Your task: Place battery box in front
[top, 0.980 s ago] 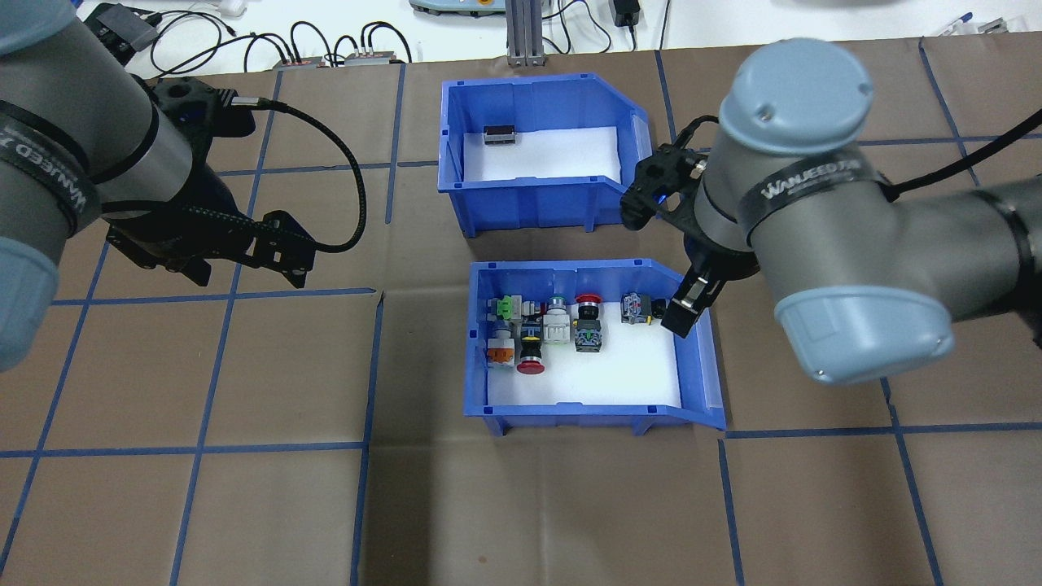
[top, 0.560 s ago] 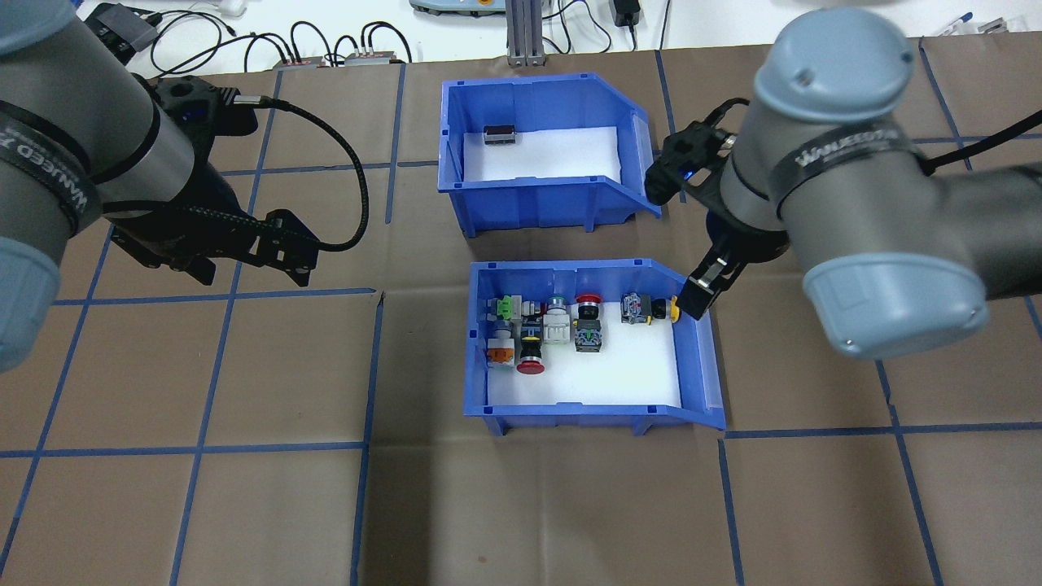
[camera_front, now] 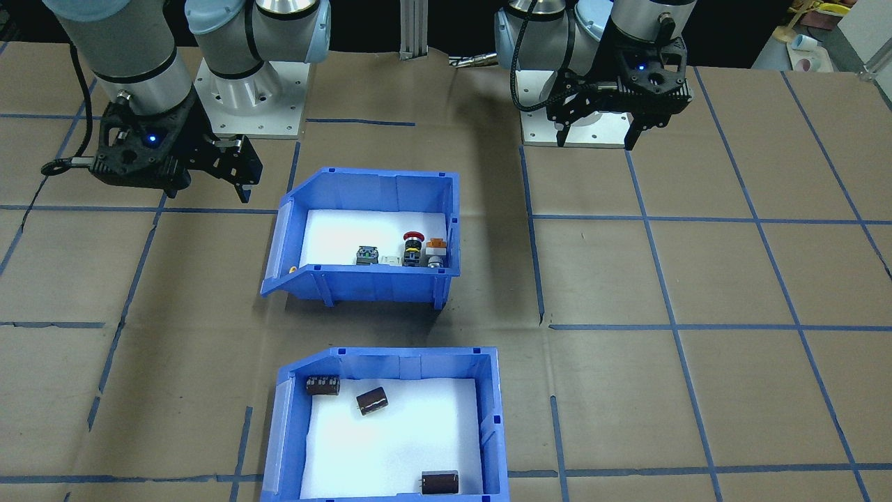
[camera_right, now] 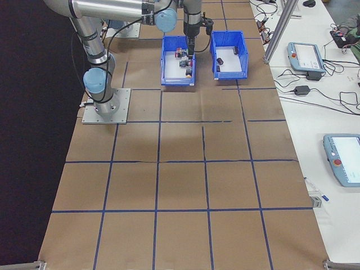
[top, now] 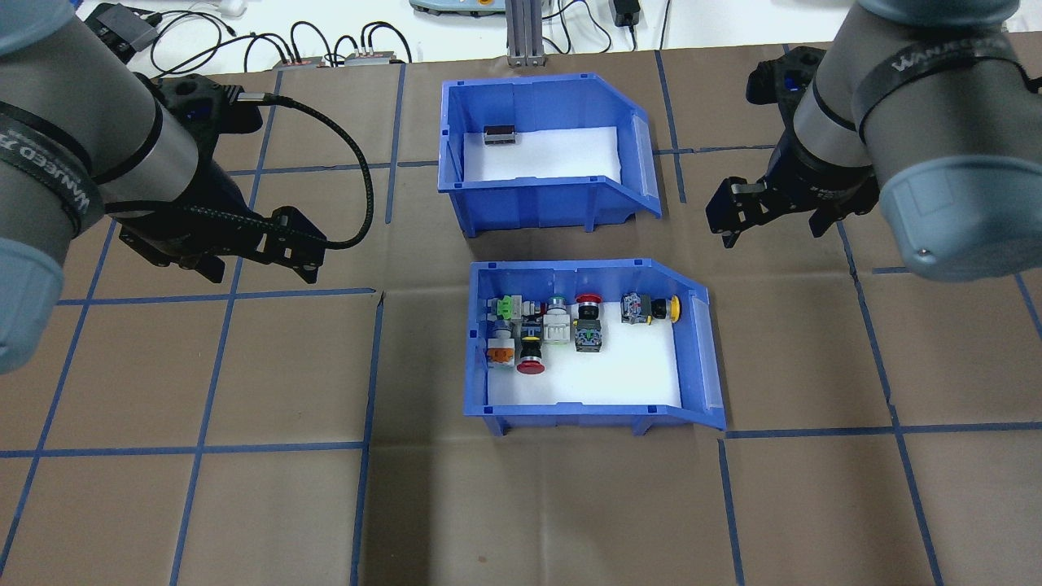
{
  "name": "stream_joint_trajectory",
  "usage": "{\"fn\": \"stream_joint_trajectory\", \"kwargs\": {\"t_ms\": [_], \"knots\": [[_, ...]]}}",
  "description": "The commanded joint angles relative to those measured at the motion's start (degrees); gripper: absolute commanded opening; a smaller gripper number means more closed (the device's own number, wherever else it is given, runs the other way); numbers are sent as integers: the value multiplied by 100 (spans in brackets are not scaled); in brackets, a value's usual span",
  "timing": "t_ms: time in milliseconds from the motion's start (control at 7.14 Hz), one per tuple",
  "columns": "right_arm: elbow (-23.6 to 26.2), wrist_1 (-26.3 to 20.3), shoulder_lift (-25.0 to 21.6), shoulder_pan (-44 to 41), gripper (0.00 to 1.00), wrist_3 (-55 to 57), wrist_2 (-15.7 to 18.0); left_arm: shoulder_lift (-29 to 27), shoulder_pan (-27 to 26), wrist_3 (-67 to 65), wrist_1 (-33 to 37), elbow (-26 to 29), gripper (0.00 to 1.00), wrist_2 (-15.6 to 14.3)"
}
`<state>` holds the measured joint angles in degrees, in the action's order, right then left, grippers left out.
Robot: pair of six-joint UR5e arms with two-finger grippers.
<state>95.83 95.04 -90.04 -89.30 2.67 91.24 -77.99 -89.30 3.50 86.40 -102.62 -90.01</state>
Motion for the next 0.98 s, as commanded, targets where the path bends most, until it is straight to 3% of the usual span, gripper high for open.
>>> {"fn": "stream_joint_trajectory", "kwargs": {"t_ms": [0,840], "knots": [[-713,-774,338,-17,100,355,-80,12,0,-7,0,-12,99,1],[-662,-776,338,-17,100,366,-19,38,0,-7,35,-21,99,-8]]}}
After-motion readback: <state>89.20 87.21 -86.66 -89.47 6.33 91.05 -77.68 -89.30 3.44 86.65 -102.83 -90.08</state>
